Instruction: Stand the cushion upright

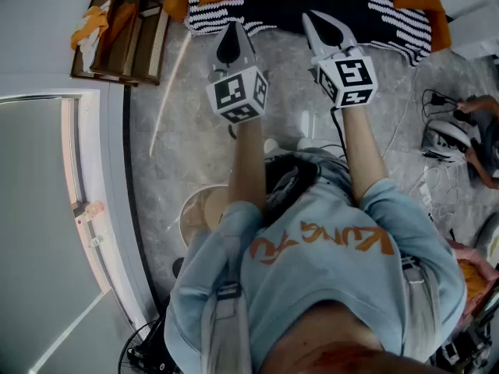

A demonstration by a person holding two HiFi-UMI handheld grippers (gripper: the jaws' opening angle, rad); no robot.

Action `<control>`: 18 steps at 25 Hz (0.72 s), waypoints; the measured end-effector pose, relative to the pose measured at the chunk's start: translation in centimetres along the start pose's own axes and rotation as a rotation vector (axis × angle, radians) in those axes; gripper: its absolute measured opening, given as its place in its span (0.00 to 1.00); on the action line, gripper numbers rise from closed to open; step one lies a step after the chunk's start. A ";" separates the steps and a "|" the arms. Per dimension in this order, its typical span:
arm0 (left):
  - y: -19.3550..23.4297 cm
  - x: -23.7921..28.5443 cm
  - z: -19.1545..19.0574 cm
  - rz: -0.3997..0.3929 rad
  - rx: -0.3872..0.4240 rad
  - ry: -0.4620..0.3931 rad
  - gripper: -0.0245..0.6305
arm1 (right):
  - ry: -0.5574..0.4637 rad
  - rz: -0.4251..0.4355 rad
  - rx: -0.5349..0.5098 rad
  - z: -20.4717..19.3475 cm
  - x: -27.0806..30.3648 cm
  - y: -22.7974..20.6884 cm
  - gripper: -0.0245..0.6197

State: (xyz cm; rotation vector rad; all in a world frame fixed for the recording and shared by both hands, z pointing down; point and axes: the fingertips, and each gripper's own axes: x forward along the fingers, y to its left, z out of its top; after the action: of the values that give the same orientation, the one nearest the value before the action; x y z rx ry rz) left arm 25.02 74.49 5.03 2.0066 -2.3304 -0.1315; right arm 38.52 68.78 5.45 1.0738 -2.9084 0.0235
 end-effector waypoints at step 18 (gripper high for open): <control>-2.1 -2.0 -0.1 0.095 -0.015 -0.010 0.05 | -0.080 0.060 0.091 0.9 -3.0 -4.1 0.04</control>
State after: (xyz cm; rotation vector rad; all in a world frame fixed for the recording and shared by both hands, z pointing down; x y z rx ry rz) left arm 27.43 76.19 4.90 1.8882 -2.4175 -0.1538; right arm 43.42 67.55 4.41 1.0217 -3.0381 0.1192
